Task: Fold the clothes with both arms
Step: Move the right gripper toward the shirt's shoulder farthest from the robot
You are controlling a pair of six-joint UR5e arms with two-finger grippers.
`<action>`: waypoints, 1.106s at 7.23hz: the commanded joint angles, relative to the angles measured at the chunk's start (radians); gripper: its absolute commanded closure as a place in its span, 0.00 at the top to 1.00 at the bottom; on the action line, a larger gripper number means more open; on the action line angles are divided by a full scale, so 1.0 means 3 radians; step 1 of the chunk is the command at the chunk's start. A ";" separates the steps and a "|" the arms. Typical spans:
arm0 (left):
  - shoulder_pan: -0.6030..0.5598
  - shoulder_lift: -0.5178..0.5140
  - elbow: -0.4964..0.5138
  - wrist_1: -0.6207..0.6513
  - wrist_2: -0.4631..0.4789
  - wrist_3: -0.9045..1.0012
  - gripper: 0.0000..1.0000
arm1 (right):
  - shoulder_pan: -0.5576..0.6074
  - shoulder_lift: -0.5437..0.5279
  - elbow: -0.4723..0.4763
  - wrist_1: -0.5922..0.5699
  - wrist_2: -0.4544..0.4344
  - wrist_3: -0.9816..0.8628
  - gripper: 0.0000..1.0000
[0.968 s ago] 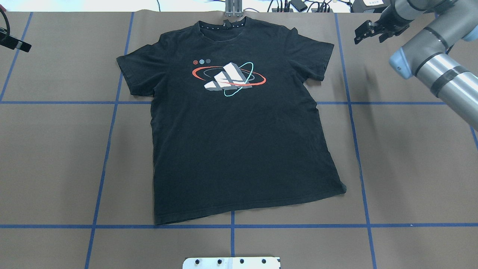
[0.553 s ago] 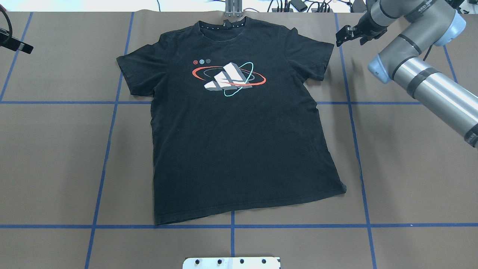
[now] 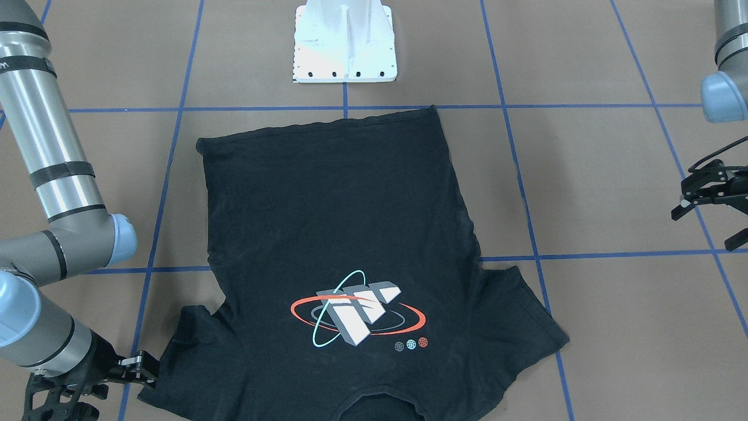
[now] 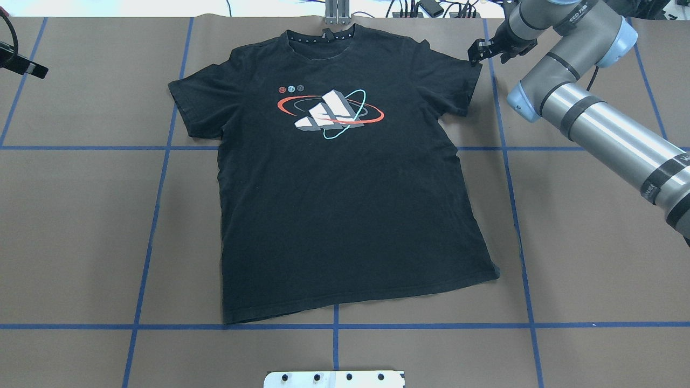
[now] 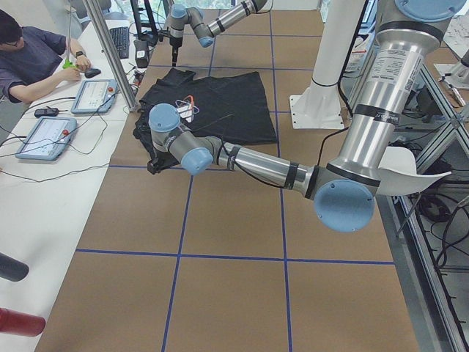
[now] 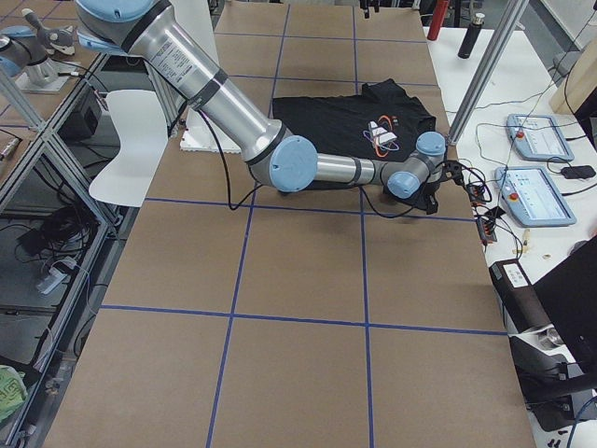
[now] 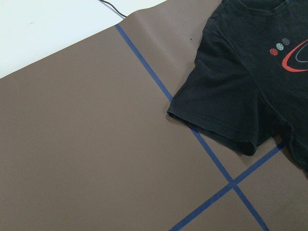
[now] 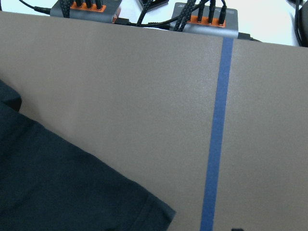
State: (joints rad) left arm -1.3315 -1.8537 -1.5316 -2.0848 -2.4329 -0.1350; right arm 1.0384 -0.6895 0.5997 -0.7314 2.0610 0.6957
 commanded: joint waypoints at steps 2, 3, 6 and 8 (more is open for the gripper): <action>0.0005 0.0002 0.0038 -0.0030 0.0000 0.0000 1.00 | -0.0041 0.0043 -0.0189 0.0199 -0.0085 0.0003 0.59; 0.0005 0.0002 0.0038 -0.0030 0.0000 0.0000 1.00 | -0.0041 0.0064 -0.0189 0.0199 -0.0085 0.0003 0.55; 0.0005 0.0002 0.0038 -0.0030 0.0000 0.0000 1.00 | -0.0071 0.0084 -0.0199 0.0193 -0.0135 0.0003 0.55; 0.0005 0.0002 0.0038 -0.0030 0.0000 0.0000 1.00 | -0.0082 0.0110 -0.0245 0.0193 -0.0166 0.0002 0.51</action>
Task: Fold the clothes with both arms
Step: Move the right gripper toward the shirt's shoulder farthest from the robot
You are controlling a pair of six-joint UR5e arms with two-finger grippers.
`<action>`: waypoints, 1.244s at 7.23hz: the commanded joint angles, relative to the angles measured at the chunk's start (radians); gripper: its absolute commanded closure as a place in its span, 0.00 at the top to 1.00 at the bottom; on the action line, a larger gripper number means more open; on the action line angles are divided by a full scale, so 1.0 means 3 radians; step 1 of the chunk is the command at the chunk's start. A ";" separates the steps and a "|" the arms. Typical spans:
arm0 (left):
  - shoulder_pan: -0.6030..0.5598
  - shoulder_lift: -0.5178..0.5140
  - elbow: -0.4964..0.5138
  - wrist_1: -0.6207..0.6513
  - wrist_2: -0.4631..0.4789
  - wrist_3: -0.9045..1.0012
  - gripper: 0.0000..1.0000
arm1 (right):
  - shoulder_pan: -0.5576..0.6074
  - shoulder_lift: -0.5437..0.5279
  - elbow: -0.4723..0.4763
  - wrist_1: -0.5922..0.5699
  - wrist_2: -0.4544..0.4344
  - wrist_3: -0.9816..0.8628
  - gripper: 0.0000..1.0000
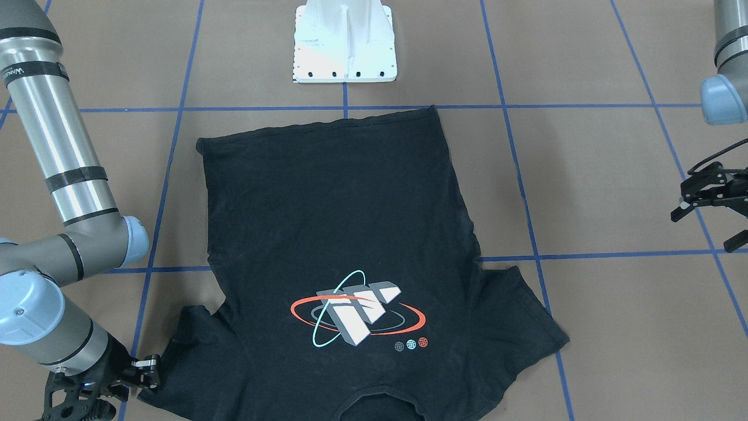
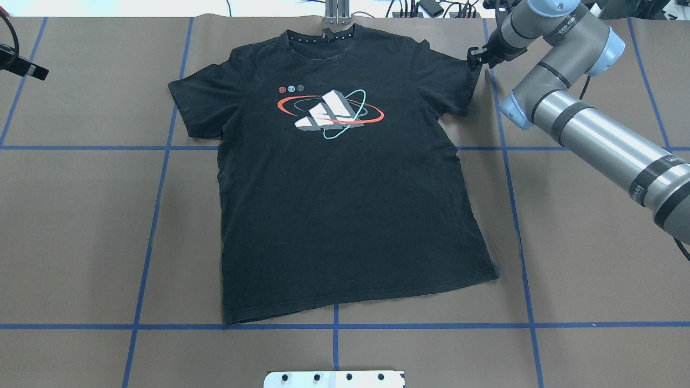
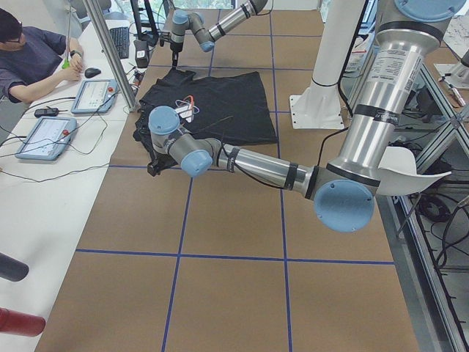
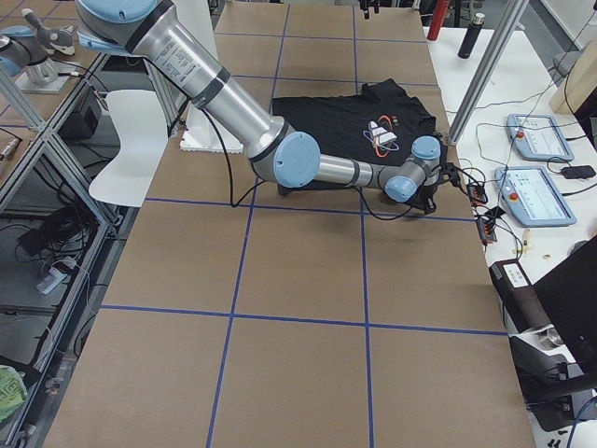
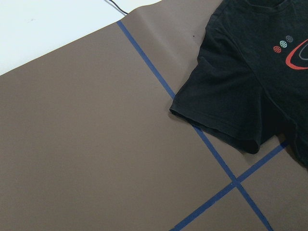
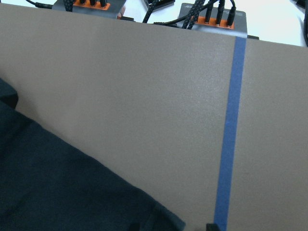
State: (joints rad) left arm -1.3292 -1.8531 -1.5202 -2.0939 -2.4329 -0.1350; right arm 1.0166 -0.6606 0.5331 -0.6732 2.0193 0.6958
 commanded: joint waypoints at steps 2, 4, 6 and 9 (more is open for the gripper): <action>0.0003 0.0005 0.0005 0.0000 0.0000 0.0000 1.00 | -0.0024 0.0019 -0.0028 -0.0001 -0.0053 -0.0003 0.40; 0.0003 0.0005 0.0005 0.0000 0.0000 0.0000 1.00 | -0.0039 0.0019 -0.0044 -0.0001 -0.0089 -0.0003 0.33; -0.0003 0.0005 0.0005 0.0000 0.0000 0.0000 1.00 | -0.0039 0.0019 -0.0044 -0.0001 -0.0089 -0.0003 0.23; -0.0003 0.0015 0.0000 0.0000 -0.0005 0.0005 1.00 | -0.0014 0.0014 -0.0023 -0.0001 -0.0084 -0.0003 0.00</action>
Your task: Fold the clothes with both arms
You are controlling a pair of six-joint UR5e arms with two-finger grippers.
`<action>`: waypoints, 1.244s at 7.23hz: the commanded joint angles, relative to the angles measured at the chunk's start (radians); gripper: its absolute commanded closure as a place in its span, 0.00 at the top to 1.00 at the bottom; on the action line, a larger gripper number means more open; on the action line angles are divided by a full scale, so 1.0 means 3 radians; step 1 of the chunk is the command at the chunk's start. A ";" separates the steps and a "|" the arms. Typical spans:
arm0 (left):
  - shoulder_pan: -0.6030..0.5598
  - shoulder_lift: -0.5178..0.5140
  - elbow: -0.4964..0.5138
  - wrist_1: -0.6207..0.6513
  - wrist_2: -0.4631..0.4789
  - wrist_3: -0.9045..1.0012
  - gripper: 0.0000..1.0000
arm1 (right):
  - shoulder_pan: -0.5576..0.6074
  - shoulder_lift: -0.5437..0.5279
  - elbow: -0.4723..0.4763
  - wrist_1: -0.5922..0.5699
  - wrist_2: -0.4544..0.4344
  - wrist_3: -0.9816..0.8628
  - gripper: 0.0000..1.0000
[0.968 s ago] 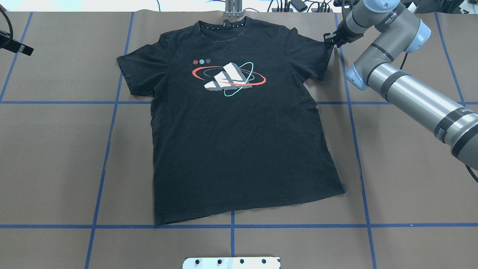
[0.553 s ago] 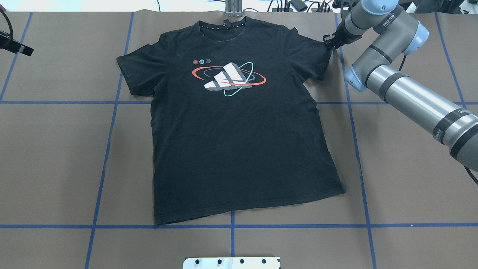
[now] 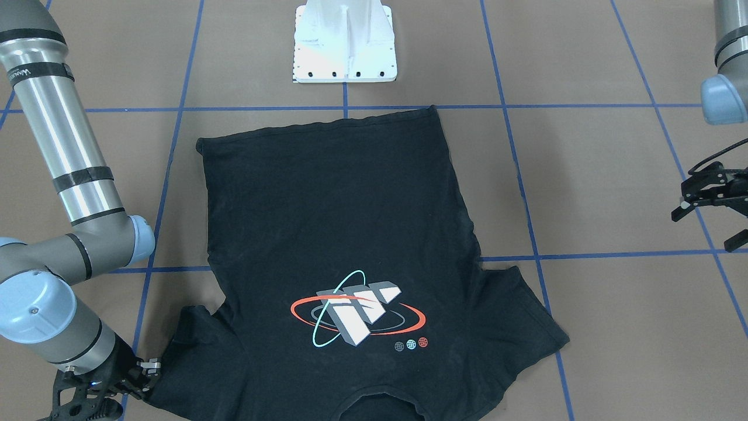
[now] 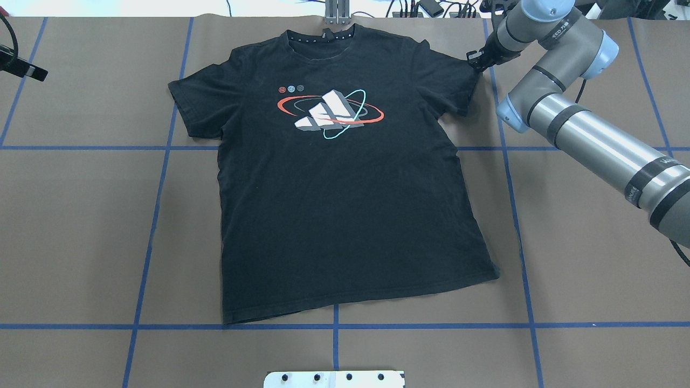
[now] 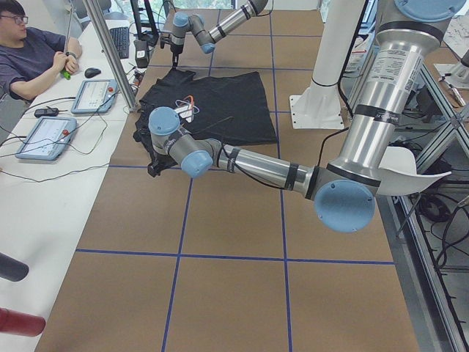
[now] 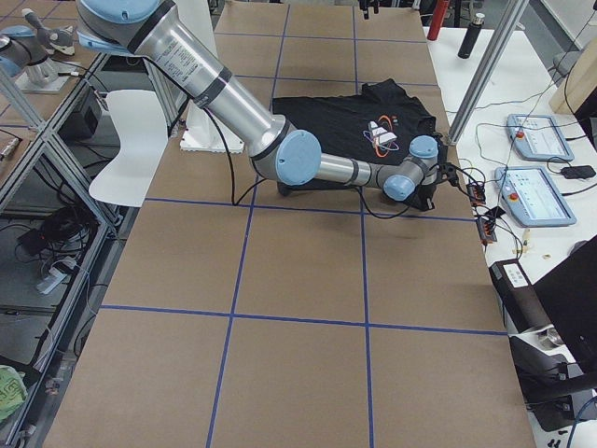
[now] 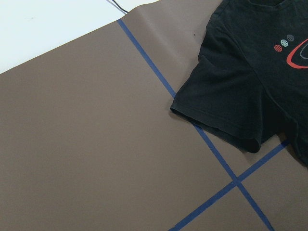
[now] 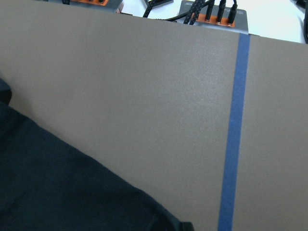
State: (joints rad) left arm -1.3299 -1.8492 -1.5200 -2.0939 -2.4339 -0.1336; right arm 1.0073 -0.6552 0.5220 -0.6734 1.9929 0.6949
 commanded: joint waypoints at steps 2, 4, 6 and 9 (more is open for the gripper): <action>0.0005 0.0003 -0.0001 0.0000 0.0003 0.0001 1.00 | 0.0073 -0.0035 0.0161 -0.0010 0.0014 0.0010 0.00; 0.0005 0.0003 0.0020 -0.0025 0.0003 0.0001 1.00 | 0.0038 -0.0177 0.0832 -0.0686 0.0015 -0.0005 0.00; 0.0010 0.0003 0.0152 -0.0209 0.0003 -0.0004 1.00 | -0.0095 -0.0189 0.1281 -0.1225 -0.0006 0.0051 0.00; 0.0015 0.0003 0.0194 -0.0271 0.0003 -0.0005 1.00 | -0.0309 0.0198 0.1261 -0.1481 -0.0200 0.0648 0.00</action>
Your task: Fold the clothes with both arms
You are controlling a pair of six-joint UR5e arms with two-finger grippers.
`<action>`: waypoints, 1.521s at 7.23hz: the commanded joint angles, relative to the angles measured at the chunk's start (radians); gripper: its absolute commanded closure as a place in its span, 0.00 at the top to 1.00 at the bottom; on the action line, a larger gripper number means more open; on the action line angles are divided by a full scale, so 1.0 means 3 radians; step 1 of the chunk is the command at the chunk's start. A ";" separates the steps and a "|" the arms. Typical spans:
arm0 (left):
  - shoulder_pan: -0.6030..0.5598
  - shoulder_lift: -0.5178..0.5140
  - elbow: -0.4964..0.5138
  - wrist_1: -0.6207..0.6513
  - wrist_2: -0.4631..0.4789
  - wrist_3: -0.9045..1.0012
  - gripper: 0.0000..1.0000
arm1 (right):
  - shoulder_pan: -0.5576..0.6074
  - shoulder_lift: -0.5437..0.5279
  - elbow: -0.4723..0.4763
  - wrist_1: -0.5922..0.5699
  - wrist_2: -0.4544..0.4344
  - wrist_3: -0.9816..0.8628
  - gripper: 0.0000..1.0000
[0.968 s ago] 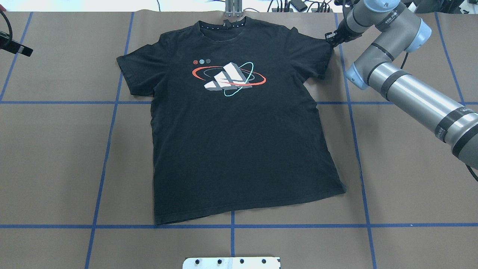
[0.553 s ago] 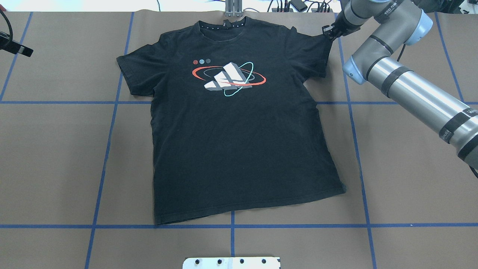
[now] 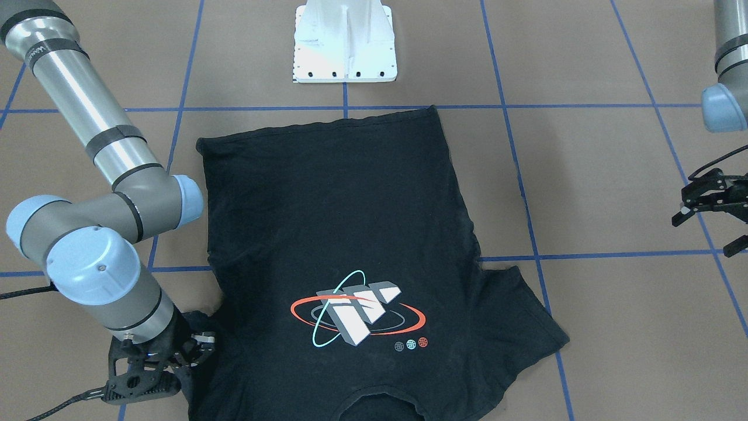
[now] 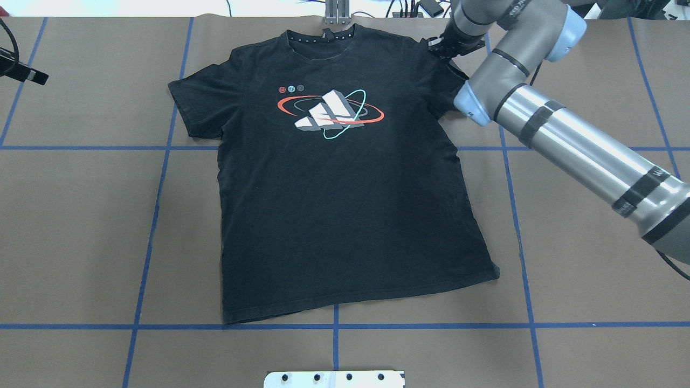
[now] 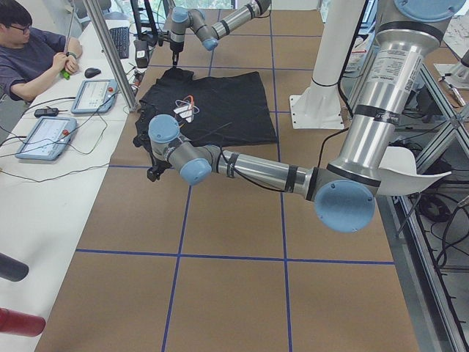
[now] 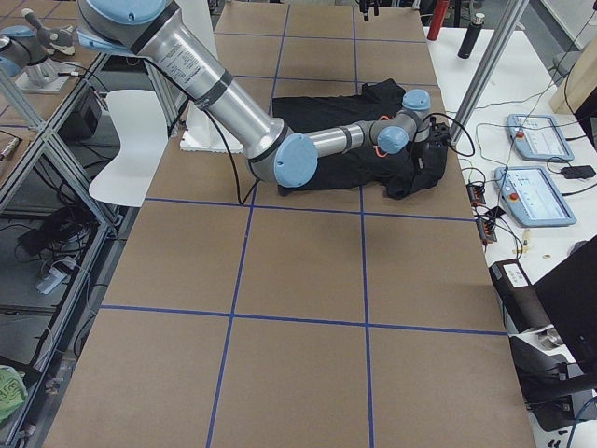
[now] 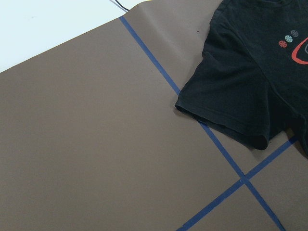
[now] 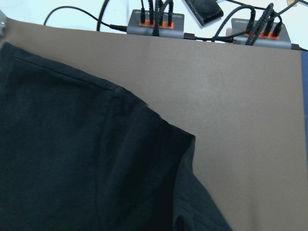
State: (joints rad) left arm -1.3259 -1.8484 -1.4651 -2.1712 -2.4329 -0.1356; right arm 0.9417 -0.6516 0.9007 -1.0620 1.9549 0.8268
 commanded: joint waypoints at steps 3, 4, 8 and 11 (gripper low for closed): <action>0.0002 0.0005 0.0006 -0.0013 -0.0005 0.0002 1.00 | -0.0275 0.0504 -0.0113 -0.0459 -0.0293 0.0403 0.00; 0.0002 0.0005 0.0011 -0.0013 -0.0005 0.0002 1.00 | -0.0346 0.0622 -0.0260 -0.0448 -0.0369 0.0505 0.00; 0.0002 0.0010 0.0005 -0.0013 -0.0005 0.0002 1.00 | -0.0480 0.1031 -0.0741 -0.0438 -0.0518 0.0735 0.00; 0.0002 0.0015 0.0000 -0.0013 -0.0005 0.0002 1.00 | -0.0506 0.1067 -0.0748 -0.0433 -0.0554 0.1145 0.00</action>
State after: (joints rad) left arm -1.3254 -1.8444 -1.4639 -2.1752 -2.4344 -0.1350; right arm 0.7937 -0.3390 0.6794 -1.1925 1.7910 1.1238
